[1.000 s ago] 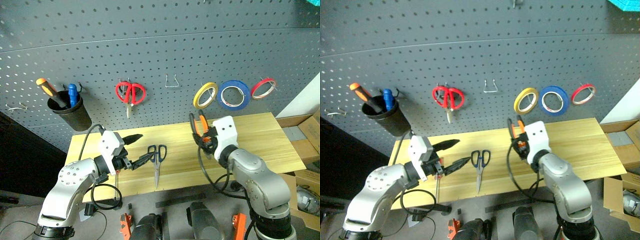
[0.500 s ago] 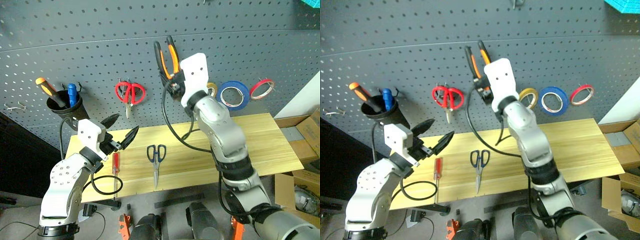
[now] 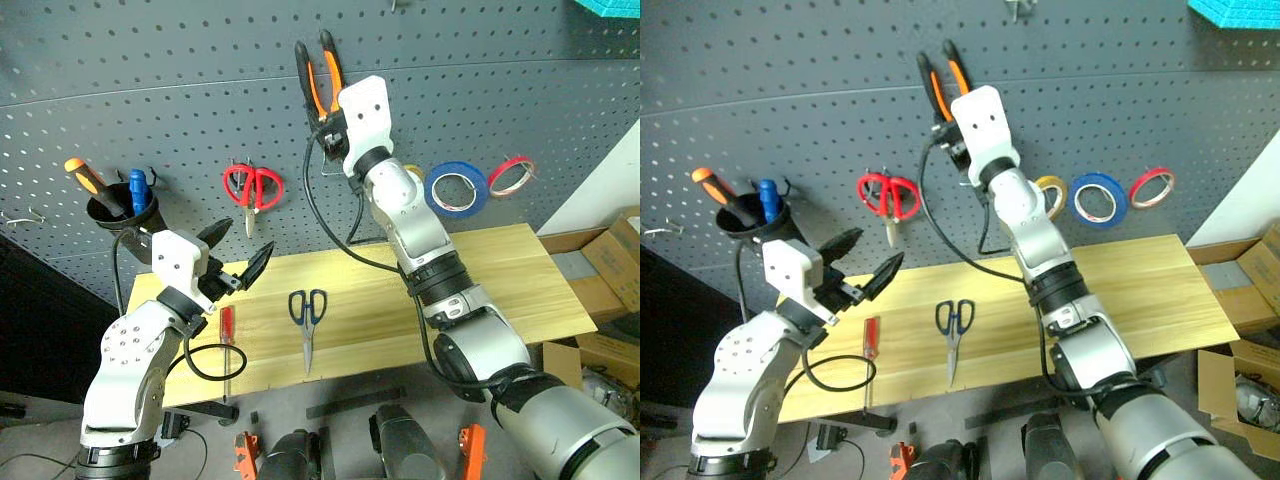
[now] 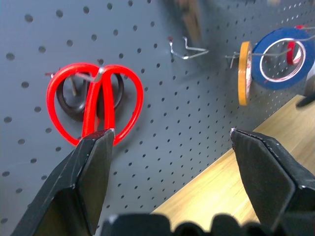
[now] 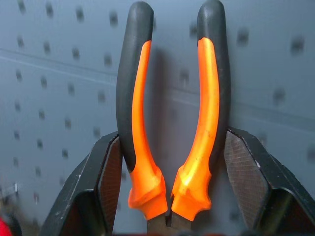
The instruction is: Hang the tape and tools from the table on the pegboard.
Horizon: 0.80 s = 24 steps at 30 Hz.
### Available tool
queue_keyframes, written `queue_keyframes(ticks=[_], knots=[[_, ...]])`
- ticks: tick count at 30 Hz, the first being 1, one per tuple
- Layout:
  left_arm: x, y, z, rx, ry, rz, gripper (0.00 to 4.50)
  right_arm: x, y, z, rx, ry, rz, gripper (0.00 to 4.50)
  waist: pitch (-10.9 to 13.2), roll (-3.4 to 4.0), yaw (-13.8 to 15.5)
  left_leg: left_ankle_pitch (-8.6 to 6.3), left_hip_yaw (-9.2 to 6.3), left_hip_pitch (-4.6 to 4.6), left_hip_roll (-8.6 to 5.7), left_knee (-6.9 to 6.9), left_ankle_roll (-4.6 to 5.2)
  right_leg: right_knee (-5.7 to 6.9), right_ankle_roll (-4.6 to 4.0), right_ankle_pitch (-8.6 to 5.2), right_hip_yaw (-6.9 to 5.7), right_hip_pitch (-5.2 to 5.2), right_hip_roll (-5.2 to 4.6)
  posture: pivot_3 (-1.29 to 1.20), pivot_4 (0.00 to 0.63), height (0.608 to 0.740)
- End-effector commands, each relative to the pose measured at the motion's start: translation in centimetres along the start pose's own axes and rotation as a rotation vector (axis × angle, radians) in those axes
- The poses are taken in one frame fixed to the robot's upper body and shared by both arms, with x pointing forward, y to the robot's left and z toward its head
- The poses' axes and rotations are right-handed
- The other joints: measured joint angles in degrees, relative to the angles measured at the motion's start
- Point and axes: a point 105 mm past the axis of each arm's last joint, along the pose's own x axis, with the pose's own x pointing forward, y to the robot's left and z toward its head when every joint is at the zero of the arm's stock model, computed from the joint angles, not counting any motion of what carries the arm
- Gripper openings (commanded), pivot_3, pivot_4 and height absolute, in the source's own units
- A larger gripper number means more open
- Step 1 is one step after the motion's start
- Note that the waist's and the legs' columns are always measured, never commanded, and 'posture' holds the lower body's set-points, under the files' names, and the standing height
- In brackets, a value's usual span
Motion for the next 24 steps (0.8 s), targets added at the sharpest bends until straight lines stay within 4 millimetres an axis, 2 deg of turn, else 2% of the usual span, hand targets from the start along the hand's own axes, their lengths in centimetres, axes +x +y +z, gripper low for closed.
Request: queue_keyframes(ticks=[1,5,13,15,19,24], knots=[[0.4,-0.3,1.3,0.035,-0.047,-0.014,4.05,-0.5,-0.2,-0.5,0.025,-0.001,-0.029,2.55,0.0,0.00,0.0,0.02,0.00,0.00,0.04,0.00,-0.03,0.00,-0.02,0.03,0.01,0.00,0.04,-0.14,0.156,0.740],[0.6,-0.4,1.3,0.038,-0.050,-0.019,4.05,-1.4,0.1,-2.1,0.052,0.046,-0.042,2.55,0.0,0.01,0.0,0.05,0.02,-0.05,0.18,-0.01,-0.08,0.02,-0.09,0.08,0.04,-0.02,0.20,-0.15,0.157,0.740],[0.9,-0.5,1.3,0.040,-0.054,-0.023,4.05,-1.9,0.7,-2.9,0.086,0.109,-0.020,2.55,0.0,0.00,0.1,0.03,0.10,-0.05,0.50,-0.04,-0.15,-0.06,-0.14,0.11,0.00,-0.02,0.45,-0.15,0.156,0.740],[1.0,-0.5,1.2,0.039,-0.052,-0.023,4.05,-2.1,0.7,-3.1,0.109,0.134,-0.016,3.30,-0.1,-0.01,0.1,0.03,0.14,-0.04,0.52,-0.04,-0.15,-0.06,-0.17,0.12,0.01,-0.02,0.47,-0.15,0.156,0.740],[1.2,-0.6,0.9,0.034,-0.045,-0.017,4.05,-3.0,1.0,-3.5,0.124,0.187,0.006,4.46,-0.1,0.00,0.1,0.03,0.20,-0.05,0.55,-0.04,-0.15,-0.06,-0.22,0.15,0.04,-0.03,0.49,-0.16,0.157,0.740],[1.0,-0.7,0.0,0.034,0.006,0.000,4.05,-5.1,1.5,-3.3,0.122,0.258,0.106,4.46,-0.1,0.00,0.1,0.03,0.29,-0.07,0.59,-0.06,-0.15,-0.05,-0.23,0.16,0.09,-0.08,0.50,-0.16,0.165,0.740]])
